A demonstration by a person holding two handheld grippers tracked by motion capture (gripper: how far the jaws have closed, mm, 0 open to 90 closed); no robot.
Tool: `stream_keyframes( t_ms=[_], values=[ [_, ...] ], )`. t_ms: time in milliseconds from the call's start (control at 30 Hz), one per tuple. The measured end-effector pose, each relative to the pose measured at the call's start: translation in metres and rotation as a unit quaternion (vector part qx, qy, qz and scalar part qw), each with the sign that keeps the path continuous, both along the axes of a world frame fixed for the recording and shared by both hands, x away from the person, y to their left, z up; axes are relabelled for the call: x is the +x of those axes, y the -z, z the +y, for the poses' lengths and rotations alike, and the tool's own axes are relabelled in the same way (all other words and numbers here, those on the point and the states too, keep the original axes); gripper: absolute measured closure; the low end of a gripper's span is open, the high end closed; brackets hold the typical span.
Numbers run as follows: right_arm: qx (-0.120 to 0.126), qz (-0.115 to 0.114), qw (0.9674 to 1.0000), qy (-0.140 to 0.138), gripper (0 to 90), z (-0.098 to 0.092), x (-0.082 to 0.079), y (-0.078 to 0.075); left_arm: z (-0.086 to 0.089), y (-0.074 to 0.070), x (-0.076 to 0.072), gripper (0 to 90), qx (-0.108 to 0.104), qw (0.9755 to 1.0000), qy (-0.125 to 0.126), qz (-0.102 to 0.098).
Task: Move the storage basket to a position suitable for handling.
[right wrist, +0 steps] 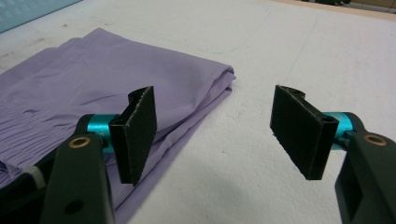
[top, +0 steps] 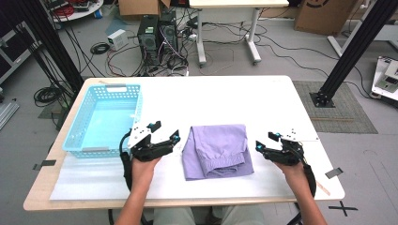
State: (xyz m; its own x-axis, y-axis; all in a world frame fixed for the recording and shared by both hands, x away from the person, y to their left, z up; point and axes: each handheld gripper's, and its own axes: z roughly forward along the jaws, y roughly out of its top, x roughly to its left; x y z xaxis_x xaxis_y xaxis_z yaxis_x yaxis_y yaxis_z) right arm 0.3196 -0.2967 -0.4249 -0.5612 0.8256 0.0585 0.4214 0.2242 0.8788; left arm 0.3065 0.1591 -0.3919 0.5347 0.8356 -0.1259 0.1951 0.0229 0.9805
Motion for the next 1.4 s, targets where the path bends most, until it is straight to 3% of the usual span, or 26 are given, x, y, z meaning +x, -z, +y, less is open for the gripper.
stream_keyframes(
  t_ms=[133,233,367,533,833,1167,1300,1400],
  values=[
    [0.001,0.001,1.0000,0.004,32.4,-0.001,-0.001,0.000,0.020,-0.005,-0.001,20.9,-0.024,0.9997,-0.003,-0.004],
    [0.001,-0.001,1.0000,0.006,32.4,-0.002,-0.001,0.000,0.030,-0.007,-0.002,20.9,-0.017,0.9998,-0.005,-0.008],
    [-0.002,-0.001,1.0000,0.006,32.4,-0.002,-0.001,0.001,0.045,-0.009,-0.003,20.9,-0.025,0.9995,-0.011,-0.014],
    [0.002,-0.001,1.0000,0.007,32.4,-0.004,-0.001,0.001,0.064,-0.013,-0.005,21.0,0.008,0.9996,-0.016,-0.021],
    [0.003,0.000,1.0000,0.009,32.3,-0.005,-0.001,0.001,0.108,-0.019,-0.008,21.4,0.032,0.9975,-0.057,-0.027],
    [0.007,-0.012,0.9997,0.022,30.0,-0.009,-0.003,0.000,0.174,-0.023,-0.007,21.2,0.030,0.9910,-0.130,-0.011],
    [0.004,-0.016,0.9995,0.026,27.7,-0.009,-0.003,-0.001,0.203,-0.018,-0.004,21.2,0.019,0.9851,-0.171,0.010],
    [-0.001,-0.018,0.9995,0.026,27.7,-0.009,-0.004,0.000,0.220,-0.012,-0.002,21.2,0.019,0.9817,-0.188,0.026]
  ],
)
